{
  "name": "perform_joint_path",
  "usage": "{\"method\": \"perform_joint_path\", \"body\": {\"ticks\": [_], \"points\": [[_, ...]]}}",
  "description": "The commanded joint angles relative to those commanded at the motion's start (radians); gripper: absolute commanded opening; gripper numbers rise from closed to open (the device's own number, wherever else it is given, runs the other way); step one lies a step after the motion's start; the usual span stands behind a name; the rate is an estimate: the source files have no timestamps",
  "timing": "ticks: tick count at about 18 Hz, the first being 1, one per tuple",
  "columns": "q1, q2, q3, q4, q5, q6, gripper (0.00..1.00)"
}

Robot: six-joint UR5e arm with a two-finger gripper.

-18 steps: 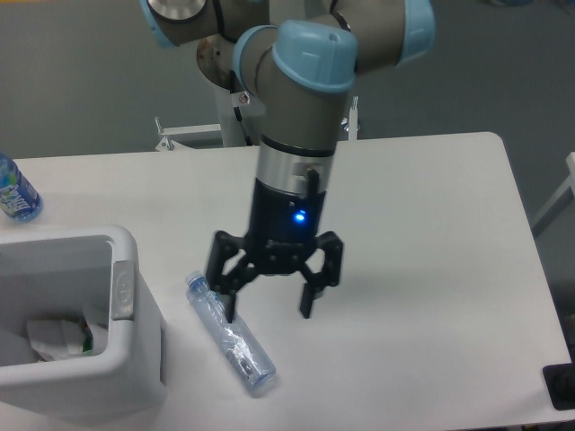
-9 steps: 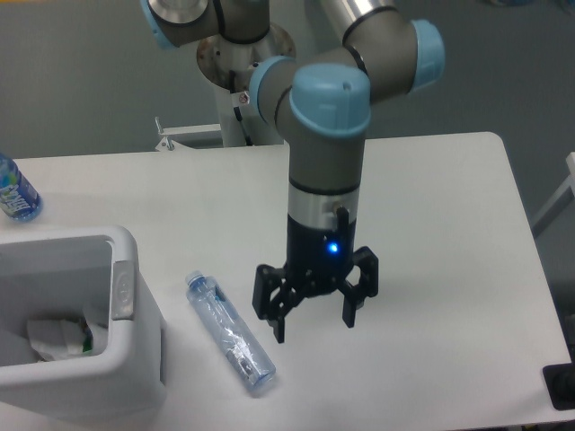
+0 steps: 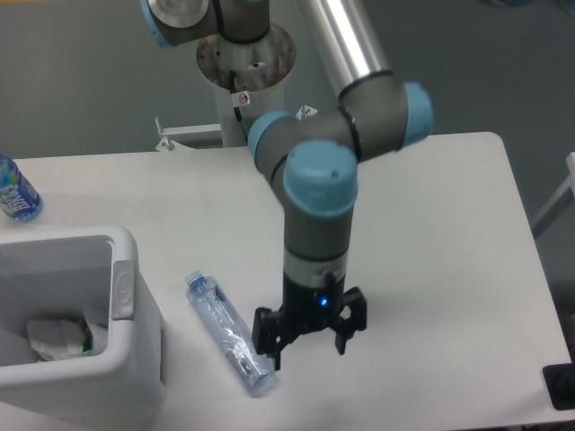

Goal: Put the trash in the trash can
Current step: 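Lower the gripper around the bottle and close on its middle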

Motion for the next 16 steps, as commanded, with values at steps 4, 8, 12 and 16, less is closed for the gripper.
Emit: {"method": "perform_joint_path", "body": {"ticks": [4,8,12,16], "points": [[-0.034,-0.038,-0.011,0.0,0.003,-0.006,1.0],[-0.045,-0.054,-0.014,0.0,0.005,-0.029,1.0],[-0.055,-0.068,-0.04,-0.005,0.037,-0.029,1.0],[-0.081,-0.086,-0.044,-0.005,0.066,-0.032,1.0]]}}
